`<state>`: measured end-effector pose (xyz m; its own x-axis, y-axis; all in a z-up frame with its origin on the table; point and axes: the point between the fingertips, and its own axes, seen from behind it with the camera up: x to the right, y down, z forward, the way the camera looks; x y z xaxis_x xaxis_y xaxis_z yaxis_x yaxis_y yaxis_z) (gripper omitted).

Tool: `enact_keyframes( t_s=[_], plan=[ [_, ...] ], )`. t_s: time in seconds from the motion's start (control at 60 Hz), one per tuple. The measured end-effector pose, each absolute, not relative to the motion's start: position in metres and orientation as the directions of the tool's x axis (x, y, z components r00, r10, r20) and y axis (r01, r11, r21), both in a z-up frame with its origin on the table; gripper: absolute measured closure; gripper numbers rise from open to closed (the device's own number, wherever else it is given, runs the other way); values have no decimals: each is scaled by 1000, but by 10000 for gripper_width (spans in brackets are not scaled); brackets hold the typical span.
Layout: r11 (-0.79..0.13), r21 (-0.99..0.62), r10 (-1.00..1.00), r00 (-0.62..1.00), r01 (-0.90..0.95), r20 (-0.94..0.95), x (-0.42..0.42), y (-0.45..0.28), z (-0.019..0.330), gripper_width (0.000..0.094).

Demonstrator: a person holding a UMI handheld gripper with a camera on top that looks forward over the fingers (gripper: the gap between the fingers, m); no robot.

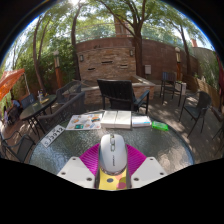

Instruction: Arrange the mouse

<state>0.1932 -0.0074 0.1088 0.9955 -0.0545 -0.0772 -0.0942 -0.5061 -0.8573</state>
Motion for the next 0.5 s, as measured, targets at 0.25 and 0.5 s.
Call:
enact_keyframes(
  t_s=[0.25,0.5],
  plan=[
    [-663,-746,-49,997,-71,-51,164,-8,-9,364],
    [-623,-782,-23,999,15,38,154,-50,79,82]
  ],
)
